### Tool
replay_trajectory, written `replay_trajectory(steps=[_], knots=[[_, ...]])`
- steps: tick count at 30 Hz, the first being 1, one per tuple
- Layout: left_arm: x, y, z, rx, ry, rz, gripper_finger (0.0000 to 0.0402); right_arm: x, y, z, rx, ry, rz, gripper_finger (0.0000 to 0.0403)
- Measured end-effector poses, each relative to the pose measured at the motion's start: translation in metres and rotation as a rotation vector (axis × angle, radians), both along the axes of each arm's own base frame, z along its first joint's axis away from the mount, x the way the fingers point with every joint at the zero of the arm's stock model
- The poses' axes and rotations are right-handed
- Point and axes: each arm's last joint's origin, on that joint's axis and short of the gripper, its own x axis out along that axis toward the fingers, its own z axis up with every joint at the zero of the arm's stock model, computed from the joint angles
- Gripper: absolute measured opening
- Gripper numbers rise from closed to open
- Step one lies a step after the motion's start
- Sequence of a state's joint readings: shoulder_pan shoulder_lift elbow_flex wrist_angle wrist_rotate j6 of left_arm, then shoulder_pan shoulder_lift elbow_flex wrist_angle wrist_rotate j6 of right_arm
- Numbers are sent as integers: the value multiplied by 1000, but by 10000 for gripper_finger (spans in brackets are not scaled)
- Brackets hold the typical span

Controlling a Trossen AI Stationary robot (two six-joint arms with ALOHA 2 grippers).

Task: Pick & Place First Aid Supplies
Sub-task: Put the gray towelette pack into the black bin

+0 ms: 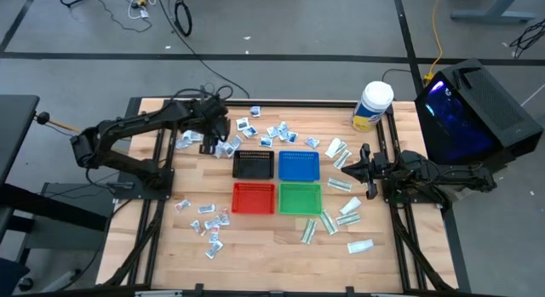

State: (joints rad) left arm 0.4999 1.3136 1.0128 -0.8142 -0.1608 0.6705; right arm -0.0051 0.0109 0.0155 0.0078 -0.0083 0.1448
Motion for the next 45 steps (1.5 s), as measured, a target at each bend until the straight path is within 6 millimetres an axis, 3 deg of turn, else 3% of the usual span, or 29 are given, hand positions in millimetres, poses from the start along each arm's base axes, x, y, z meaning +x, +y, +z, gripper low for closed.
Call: replay_trajectory(steps=[8, 19, 28, 45], knots=[[22, -19, 22, 1, -161, 14, 213, 0, 0, 0, 0, 0, 0, 18], [47, -45, 22, -67, -300, -11, 213, 0, 0, 0, 0, 0, 0, 18], [68, -52, -4, -234, -271, 20, 213, 0, 0, 0, 0, 0, 0, 18], [98, -52, -69, -279, -70, 30, 213, 0, 0, 0, 0, 0, 0, 18]])
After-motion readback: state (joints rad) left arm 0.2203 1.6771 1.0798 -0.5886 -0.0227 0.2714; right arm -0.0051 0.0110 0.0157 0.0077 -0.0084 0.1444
